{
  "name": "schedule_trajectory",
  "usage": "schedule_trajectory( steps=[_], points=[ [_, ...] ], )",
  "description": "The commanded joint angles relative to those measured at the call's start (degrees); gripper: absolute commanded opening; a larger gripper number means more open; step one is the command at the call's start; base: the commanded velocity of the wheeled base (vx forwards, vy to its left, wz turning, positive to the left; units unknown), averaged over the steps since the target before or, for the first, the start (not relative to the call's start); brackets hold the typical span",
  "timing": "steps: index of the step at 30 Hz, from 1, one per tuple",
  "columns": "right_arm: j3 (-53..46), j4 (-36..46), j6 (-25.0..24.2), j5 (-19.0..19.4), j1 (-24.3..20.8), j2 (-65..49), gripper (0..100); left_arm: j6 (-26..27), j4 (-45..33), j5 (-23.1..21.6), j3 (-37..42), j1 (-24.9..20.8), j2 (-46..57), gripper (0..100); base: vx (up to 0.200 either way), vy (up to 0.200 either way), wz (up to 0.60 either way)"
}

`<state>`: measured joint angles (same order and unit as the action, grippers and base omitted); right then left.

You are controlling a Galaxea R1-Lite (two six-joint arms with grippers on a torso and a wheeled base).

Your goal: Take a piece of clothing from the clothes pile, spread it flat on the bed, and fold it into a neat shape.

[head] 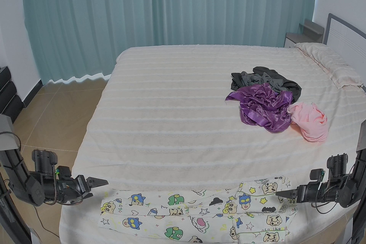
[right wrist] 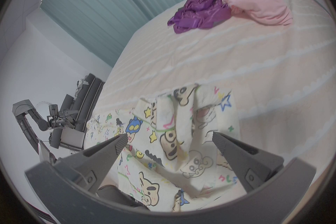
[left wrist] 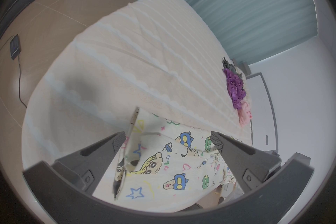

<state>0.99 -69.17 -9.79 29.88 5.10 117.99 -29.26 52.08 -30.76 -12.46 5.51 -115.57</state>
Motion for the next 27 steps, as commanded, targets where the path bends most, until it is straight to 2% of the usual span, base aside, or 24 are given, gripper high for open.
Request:
schedule_trajectory(
  steps=[1,6,18,19,27],
  points=[
    [0.4,-0.1,-0.1,-0.1,3.0,-4.5,100,-0.8,0.2,2.6,-2.2,-3.5,-4.1,100,0.0,0.0,0.0],
    [0.9,-0.3,-0.1,-0.2,2.9,-3.9,100,-0.6,0.2,3.1,-1.5,-5.6,-4.0,100,0.0,0.0,0.0],
    [1.0,-0.4,-0.2,-0.1,2.8,-4.0,100,-0.6,0.1,4.3,-0.5,-7.2,-3.9,100,0.0,0.0,0.0],
    [1.0,-0.4,-0.2,-0.1,2.8,-4.0,100,-0.6,0.1,4.3,-0.5,-7.2,-3.9,0,0.0,0.0,0.0],
    [0.7,-0.5,-0.3,-0.1,2.8,-4.1,100,-0.9,-0.1,5.4,0.0,-7.2,-3.7,0,0.0,0.0,0.0]
  ],
)
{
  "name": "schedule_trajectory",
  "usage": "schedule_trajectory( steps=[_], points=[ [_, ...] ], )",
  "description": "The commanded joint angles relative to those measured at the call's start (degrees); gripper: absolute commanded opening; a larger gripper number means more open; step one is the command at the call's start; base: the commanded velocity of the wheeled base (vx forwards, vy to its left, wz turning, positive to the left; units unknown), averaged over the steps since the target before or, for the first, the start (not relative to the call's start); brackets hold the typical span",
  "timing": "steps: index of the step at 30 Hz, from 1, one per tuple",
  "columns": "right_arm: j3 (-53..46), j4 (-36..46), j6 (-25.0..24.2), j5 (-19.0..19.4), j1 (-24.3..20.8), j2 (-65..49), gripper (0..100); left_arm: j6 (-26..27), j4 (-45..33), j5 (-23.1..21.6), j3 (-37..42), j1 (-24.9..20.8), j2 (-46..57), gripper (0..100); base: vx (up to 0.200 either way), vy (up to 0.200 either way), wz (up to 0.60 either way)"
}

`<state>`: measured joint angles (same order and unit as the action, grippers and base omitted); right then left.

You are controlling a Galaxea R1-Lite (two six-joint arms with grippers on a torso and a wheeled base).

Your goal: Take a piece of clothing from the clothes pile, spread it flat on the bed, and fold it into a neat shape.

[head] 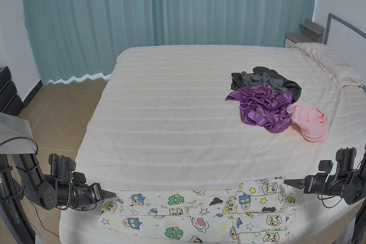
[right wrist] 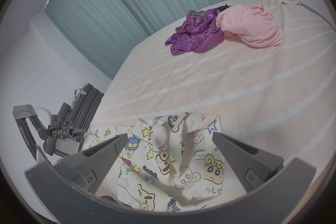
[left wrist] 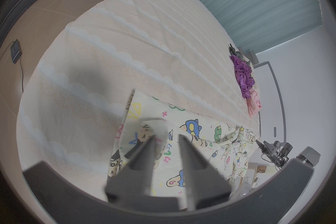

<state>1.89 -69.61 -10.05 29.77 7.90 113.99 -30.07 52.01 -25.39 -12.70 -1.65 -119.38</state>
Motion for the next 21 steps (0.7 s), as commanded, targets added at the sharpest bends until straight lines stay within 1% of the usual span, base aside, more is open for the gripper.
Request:
schedule_trajectory(
  steps=[1,3,5,7,8,11,13,14,15,16,18,19,20,21],
  points=[
    [-0.2,-0.2,-0.2,0.0,0.1,-0.7,100,-0.1,-0.1,0.2,0.2,0.1,0.1,0,0.0,0.0,0.0],
    [-0.4,-0.4,-0.2,0.0,0.4,-1.6,100,-0.1,-0.3,0.4,0.4,0.2,0.2,0,0.0,0.0,0.0],
    [-0.2,-0.4,-1.3,0.0,1.1,-4.2,100,-0.1,-0.2,2.5,0.4,0.5,0.3,0,0.0,0.0,0.0],
    [0.2,-0.4,-2.4,-0.1,1.1,-5.4,100,-0.1,-0.1,3.2,0.3,0.6,0.3,0,0.0,0.0,0.0],
    [1.2,-0.4,-4.0,-0.2,0.6,-7.2,100,-0.1,0.1,3.4,0.2,0.6,0.6,0,0.0,0.0,0.0],
    [2.6,0.4,-5.0,-0.3,-0.7,-8.6,100,-0.1,0.2,3.4,-0.2,0.6,1.4,0,0.0,0.0,0.0],
    [3.5,0.5,-5.6,-2.0,-3.2,-8.9,100,-0.1,0.3,3.3,-0.6,0.5,2.5,0,0.0,0.0,0.0],
    [3.6,0.4,-5.7,-2.2,-3.4,-8.9,100,-0.1,0.3,3.3,-0.7,0.5,2.6,0,0.0,0.0,0.0],
    [4.4,0.5,-6.2,-5.8,-7.2,-8.3,100,-0.2,0.6,3.2,-1.3,0.4,3.5,0,0.0,0.0,0.0],
    [5.0,0.5,-6.6,-7.7,-9.5,-8.0,100,-0.2,0.6,3.2,-1.4,0.4,3.8,0,0.0,0.0,0.0],
    [5.8,0.6,-7.3,-9.9,-12.0,-7.5,100,-0.2,0.7,3.2,-1.6,0.4,4.2,0,0.0,0.0,0.0],
    [5.8,0.6,-7.3,-9.9,-12.0,-7.5,100,-0.2,0.7,3.2,-1.6,0.4,4.2,0,0.0,0.0,0.0],
    [7.5,1.9,-8.0,-13.0,-16.3,-7.1,100,-0.2,0.6,3.1,-1.6,0.4,4.9,0,0.0,0.0,0.0],
    [8.7,3.8,-8.0,-14.2,-18.3,-7.2,100,-0.2,0.7,3.0,-1.5,0.4,5.0,0,0.0,0.0,0.0]
  ],
)
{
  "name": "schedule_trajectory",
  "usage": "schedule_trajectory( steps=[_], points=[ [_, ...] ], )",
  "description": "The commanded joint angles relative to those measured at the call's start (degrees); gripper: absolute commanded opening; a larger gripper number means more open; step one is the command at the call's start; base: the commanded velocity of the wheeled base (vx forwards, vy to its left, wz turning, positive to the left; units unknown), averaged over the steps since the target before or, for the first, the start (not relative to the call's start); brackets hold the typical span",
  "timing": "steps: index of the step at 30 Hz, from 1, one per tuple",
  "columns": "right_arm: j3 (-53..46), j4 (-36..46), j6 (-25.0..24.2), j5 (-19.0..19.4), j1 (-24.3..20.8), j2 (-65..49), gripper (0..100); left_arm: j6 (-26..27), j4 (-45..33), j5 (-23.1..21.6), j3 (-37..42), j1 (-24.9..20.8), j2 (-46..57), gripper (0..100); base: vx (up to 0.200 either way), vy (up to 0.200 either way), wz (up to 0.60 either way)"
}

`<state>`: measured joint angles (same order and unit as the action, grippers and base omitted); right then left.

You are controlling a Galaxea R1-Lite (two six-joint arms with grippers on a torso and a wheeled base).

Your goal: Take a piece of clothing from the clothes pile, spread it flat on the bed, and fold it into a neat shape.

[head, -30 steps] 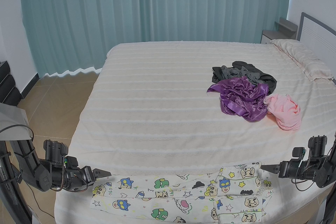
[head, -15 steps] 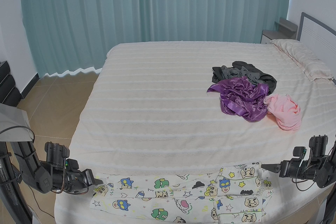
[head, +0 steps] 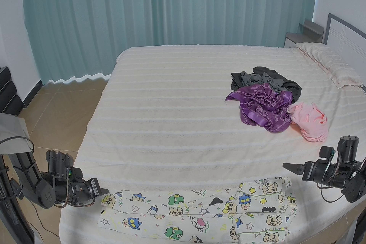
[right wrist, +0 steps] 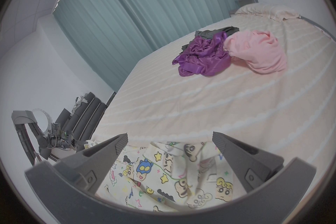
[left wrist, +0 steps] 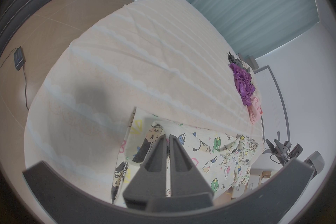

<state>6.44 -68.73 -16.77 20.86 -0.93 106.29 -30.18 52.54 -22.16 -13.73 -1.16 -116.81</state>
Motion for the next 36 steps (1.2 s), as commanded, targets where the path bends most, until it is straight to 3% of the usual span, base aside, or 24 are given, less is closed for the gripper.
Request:
schedule_trajectory(
  steps=[1,7,12,19,26,36],
  points=[
    [5.8,6.1,-1.2,-6.8,-11.8,0.3,100,-0.1,0.2,-0.2,-0.5,-0.1,2.5,0,0.0,0.0,0.0],
    [18.2,25.0,-1.9,-15.3,-21.5,-2.1,100,-0.3,0.2,-0.4,-0.1,-0.1,3.0,0,0.0,0.0,0.0],
    [24.8,37.8,-4.5,-16.7,-25.9,-0.7,100,-0.2,0.2,-0.4,-0.1,-0.2,3.4,0,0.0,0.0,0.0],
    [27.5,44.0,-4.7,-20.9,-25.5,4.3,100,-0.1,0.5,-0.3,0.0,-0.3,3.7,0,0.0,0.0,0.0],
    [30.7,53.4,-4.8,-20.6,-26.3,4.8,100,-0.1,0.5,-0.3,0.0,-0.3,3.6,0,0.0,0.0,0.0],
    [31.8,57.3,-4.8,-23.3,-25.6,10.2,100,-0.2,0.5,-0.3,-0.6,-0.3,3.6,0,0.0,0.0,0.0]
  ],
)
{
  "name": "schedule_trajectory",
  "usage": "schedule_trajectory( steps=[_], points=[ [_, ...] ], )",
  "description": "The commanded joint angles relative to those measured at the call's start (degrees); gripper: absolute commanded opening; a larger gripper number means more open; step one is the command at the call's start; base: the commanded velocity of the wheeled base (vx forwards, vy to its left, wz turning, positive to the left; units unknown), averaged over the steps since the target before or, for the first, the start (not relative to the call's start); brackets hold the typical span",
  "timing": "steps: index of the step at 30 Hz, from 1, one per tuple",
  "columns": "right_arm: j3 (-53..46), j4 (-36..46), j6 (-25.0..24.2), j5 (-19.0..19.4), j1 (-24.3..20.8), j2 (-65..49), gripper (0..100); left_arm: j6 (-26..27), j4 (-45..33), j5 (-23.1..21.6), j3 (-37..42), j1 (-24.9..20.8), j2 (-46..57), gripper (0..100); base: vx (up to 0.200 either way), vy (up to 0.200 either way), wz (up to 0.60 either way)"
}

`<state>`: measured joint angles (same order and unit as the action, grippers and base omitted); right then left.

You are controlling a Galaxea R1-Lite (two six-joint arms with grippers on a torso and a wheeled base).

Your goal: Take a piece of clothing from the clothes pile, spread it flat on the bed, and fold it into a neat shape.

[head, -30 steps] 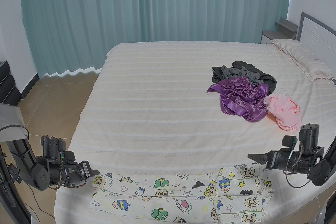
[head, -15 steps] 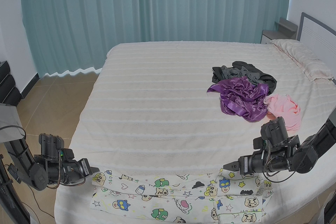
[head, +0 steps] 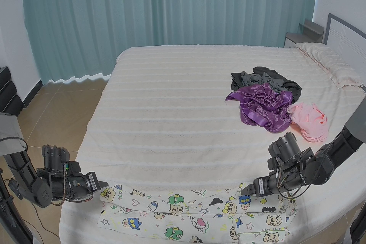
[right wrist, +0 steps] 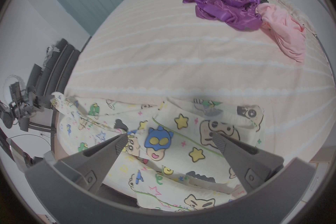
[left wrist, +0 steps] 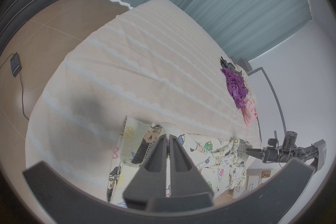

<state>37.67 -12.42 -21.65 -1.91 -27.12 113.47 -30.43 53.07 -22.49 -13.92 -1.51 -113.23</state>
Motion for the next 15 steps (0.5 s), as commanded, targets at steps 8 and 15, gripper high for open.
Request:
schedule_trajectory(
  steps=[8,15],
  points=[
    [2.2,0.6,-0.1,-0.5,3.0,9.7,100,0.1,0.0,0.1,-1.5,-0.1,0.3,0,0.0,0.0,0.0],
    [4.3,0.5,-2.5,-0.4,3.5,14.3,100,0.3,0.1,0.0,-4.9,-0.1,0.4,0,0.0,0.0,0.0]
  ],
)
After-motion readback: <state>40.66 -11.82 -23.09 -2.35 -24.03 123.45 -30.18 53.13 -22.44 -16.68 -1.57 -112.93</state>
